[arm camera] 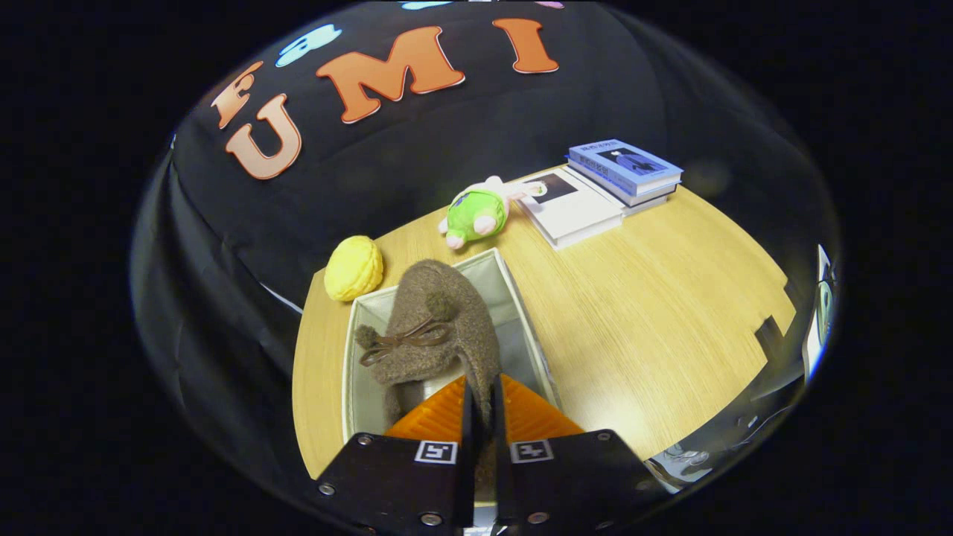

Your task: Open the storage box then place both shoes into the box .Put the left shoe in first, then the right shoe, with the right side of both shoes facing outward in a uniform manner.

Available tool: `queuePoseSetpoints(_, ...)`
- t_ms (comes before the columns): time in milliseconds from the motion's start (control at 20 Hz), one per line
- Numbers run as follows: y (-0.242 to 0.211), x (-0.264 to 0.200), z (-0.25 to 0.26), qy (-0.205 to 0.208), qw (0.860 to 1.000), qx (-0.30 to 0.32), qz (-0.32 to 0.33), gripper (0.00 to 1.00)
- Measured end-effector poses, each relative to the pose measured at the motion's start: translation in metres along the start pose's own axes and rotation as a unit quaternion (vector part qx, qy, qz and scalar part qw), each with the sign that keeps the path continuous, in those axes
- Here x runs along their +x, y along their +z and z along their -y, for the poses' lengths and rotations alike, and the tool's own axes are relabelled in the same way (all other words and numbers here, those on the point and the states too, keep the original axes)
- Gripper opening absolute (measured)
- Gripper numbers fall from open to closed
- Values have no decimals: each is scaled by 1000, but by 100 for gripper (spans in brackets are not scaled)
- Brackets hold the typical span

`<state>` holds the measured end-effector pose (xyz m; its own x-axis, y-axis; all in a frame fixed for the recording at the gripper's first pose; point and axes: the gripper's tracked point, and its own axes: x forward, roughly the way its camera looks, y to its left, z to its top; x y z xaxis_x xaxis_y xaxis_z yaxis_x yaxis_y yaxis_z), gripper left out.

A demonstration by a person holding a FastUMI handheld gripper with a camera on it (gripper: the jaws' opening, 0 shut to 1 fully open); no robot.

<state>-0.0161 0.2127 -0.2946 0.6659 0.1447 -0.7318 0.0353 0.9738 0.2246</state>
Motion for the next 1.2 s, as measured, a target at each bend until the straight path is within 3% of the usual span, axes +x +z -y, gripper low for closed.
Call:
queuePoseSetpoints(50,4,0,-7,10,1000,7,8,21)
queuePoseSetpoints(100,10,-4,-10,15,1000,5,15,39)
queuePoseSetpoints(150,15,-5,-9,13,1000,-2,23,50)
queuePoseSetpoints(200,20,-8,-7,10,999,-10,31,70)
queuePoseSetpoints(300,30,-13,-7,13,999,-20,44,89)
queuePoseSetpoints(400,39,-20,-5,15,998,-27,58,99)
queuePoseSetpoints(850,117,-72,38,5,988,-42,149,99)
queuePoseSetpoints(1200,202,-147,79,-5,964,-69,258,98)
